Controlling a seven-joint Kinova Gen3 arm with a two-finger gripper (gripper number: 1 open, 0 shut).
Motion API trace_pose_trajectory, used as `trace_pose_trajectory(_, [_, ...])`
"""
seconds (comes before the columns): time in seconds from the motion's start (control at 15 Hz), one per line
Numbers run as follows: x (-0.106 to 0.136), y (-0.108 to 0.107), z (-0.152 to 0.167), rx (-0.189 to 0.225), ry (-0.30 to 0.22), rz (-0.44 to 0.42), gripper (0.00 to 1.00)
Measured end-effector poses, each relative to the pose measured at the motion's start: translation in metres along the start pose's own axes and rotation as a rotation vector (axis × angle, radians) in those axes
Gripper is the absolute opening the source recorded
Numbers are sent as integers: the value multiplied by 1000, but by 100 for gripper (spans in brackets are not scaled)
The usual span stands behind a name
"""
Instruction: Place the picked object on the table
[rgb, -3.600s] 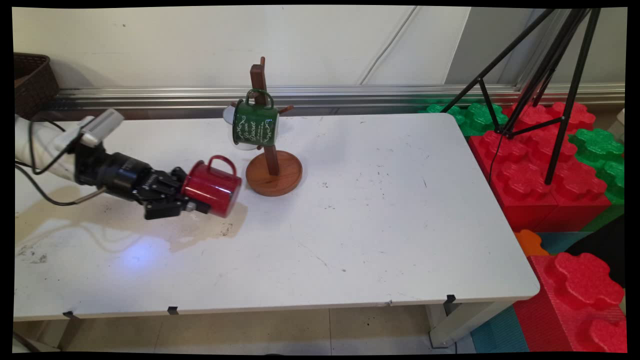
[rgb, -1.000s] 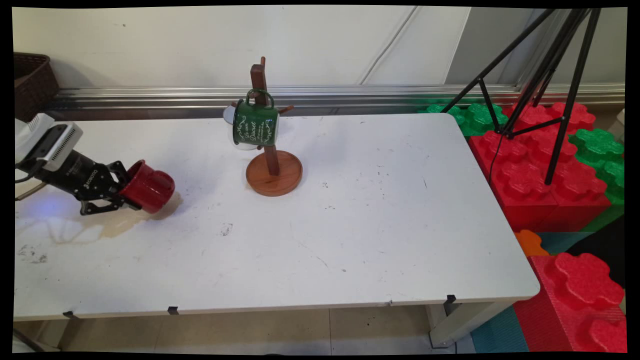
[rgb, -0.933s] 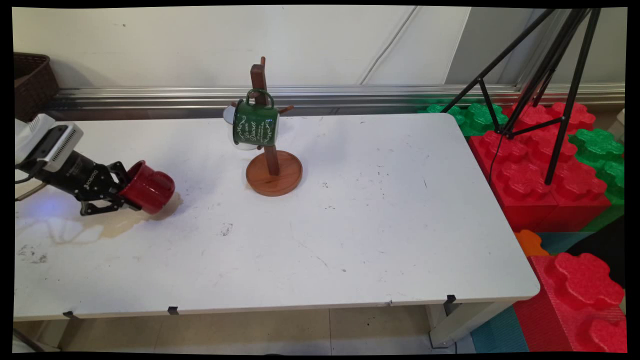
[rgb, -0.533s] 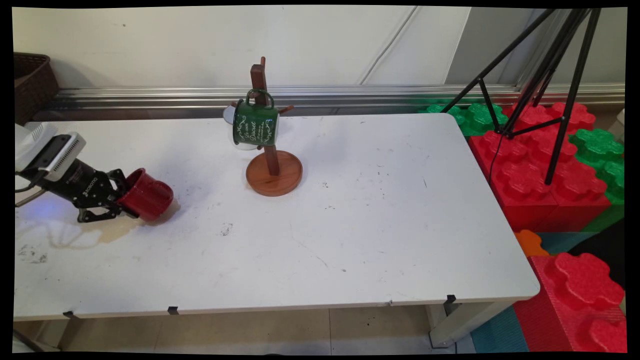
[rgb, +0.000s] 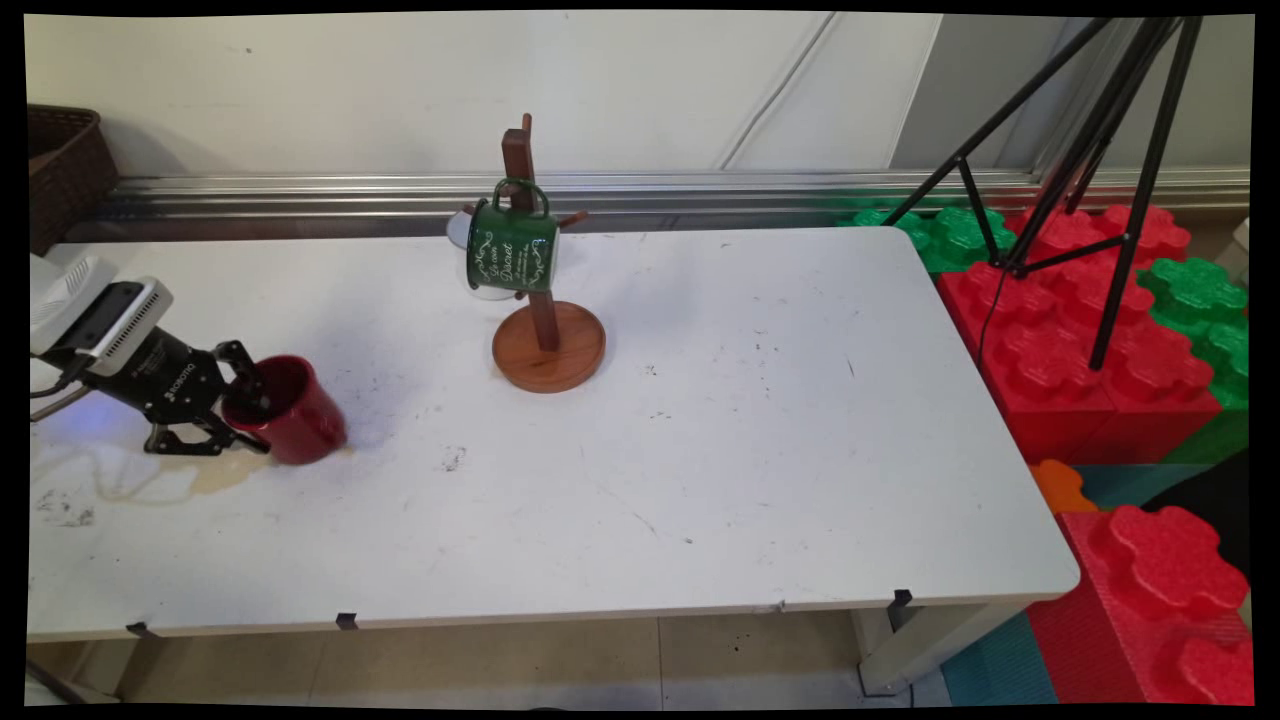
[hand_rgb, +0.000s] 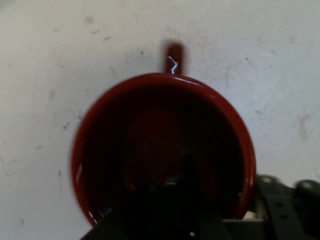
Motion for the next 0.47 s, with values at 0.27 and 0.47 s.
trace_pose_trajectory(0.27, [7, -3, -1, 11, 21, 16, 100])
trace_pose_trajectory(0.47, [11, -5, -3, 16, 37, 23, 100])
